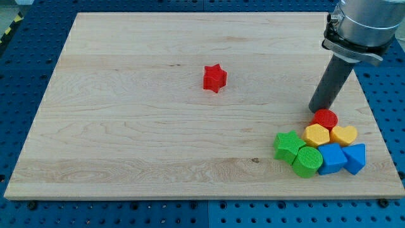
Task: Move the red star into the group of the blocks
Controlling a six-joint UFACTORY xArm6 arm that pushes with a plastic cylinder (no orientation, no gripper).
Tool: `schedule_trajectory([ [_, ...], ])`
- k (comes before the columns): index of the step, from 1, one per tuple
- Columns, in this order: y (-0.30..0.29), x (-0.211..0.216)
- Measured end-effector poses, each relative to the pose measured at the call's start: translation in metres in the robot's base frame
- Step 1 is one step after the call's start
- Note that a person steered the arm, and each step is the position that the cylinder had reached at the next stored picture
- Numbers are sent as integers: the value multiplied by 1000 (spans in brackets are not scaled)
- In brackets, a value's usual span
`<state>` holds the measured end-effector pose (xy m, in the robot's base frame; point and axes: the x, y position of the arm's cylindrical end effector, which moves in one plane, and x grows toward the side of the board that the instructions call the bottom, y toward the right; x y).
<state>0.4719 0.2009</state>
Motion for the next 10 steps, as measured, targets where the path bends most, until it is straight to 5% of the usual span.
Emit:
schedule_trajectory([
  [1,-51,-1],
  [3,-240,-10],
  [4,-274,-66],
  [10,-142,-55],
])
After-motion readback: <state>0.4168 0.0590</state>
